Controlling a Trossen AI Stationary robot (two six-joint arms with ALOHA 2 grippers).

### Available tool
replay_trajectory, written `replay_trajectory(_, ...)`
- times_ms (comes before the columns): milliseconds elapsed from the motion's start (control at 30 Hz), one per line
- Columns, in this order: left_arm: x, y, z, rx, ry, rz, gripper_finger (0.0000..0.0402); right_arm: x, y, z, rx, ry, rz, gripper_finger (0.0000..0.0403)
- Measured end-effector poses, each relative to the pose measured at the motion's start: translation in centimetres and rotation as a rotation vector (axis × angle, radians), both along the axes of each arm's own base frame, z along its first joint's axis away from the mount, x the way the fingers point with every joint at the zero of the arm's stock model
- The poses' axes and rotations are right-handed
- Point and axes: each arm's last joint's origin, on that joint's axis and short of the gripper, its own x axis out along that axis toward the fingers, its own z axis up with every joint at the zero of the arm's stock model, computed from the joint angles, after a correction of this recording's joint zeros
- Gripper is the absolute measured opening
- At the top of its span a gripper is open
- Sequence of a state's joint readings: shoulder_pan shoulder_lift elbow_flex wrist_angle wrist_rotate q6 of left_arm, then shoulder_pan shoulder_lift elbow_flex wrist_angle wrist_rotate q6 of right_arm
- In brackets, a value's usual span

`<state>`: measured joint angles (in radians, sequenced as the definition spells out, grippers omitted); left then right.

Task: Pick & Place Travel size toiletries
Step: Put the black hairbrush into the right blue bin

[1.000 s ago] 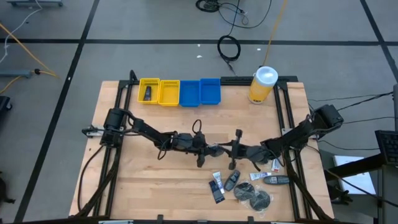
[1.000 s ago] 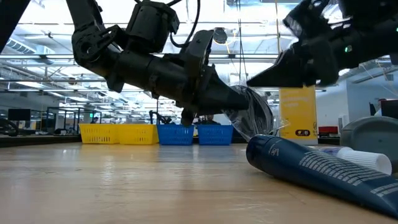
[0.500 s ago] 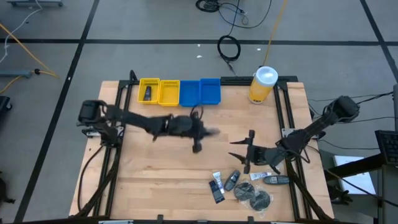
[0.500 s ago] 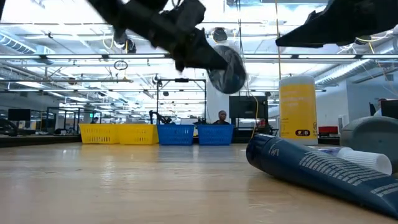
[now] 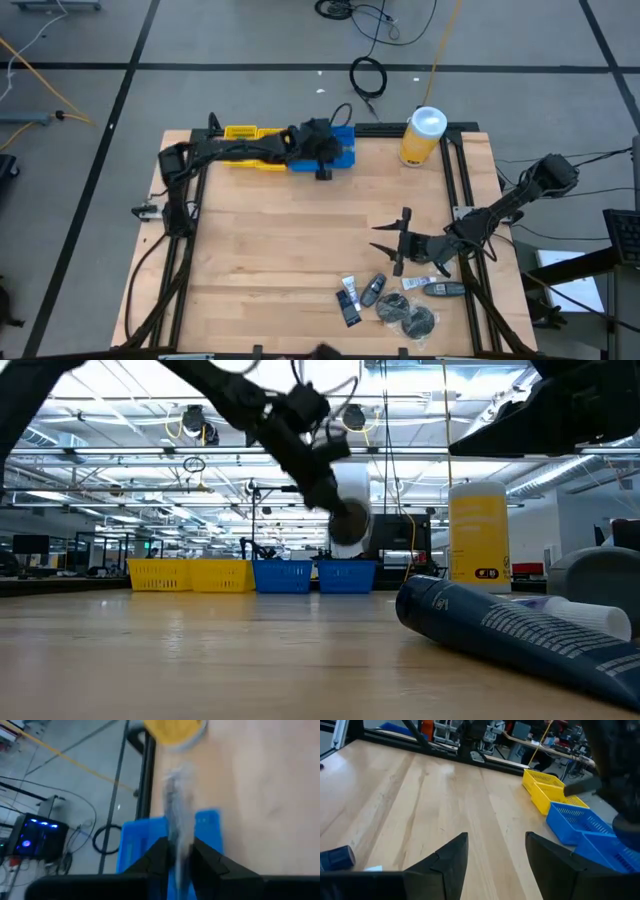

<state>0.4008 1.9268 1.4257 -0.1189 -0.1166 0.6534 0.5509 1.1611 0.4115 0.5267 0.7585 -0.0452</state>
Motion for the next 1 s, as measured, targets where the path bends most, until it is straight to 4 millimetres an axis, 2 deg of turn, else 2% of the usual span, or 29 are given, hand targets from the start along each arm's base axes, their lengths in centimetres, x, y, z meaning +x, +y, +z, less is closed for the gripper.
replay_trajectory(167,-0.1,3.2,-1.6,-0.005,0.019,0.054,0.0058,0.0,0.0,0.0,0.006,-0.001,-0.001,0.0191)
replay_trajectory(400,-0.2,4.7,-2.7,-0.013,0.006,0.057,0.0043,0.0,0.0,0.0,0.005,-0.001,-0.001,0.0185)
replay_trajectory(567,0.0,4.8,-3.6,-0.02,0.027,0.007,0.004,0.0,0.0,0.0,0.008,-0.005,-0.001,0.0185)
replay_trajectory(700,0.6,3.9,-3.4,0.078,0.055,-0.088,0.0035,0.0,0.0,0.0,0.008,-0.005,-0.001,0.0185)
replay_trajectory(867,1.2,3.2,-3.0,0.217,0.084,-0.187,0.0009,0.0,0.0,0.0,0.009,-0.006,-0.001,0.0185)
replay_trajectory(1000,1.0,3.1,-3.3,0.226,0.144,-0.21,0.0007,0.0,0.0,0.0,0.009,-0.006,-0.001,0.0183)
